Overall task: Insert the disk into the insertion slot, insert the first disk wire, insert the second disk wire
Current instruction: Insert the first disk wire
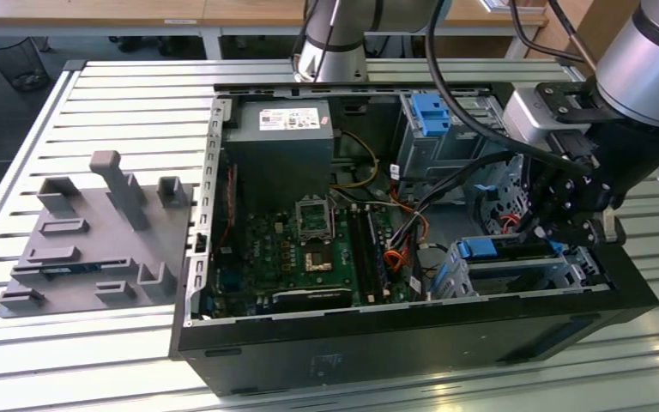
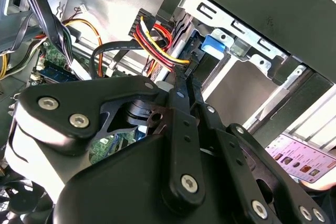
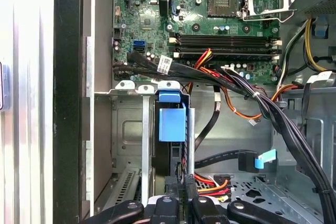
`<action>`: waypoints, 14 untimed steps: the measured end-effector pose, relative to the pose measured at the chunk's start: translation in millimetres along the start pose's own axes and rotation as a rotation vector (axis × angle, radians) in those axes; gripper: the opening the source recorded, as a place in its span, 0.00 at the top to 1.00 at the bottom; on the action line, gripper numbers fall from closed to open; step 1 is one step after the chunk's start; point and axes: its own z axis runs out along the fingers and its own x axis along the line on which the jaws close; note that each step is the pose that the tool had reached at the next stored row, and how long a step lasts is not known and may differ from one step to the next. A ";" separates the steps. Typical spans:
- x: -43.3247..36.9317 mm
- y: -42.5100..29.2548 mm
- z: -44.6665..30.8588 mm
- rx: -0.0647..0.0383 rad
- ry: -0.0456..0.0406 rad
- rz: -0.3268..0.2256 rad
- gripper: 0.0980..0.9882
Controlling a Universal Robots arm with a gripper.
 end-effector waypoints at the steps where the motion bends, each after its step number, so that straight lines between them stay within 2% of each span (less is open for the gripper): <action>1: 0.0 0.0 0.3 0.000 0.0000 0.000 0.93; 14: 0.2 0.1 4.9 -0.001 -0.0002 0.001 0.93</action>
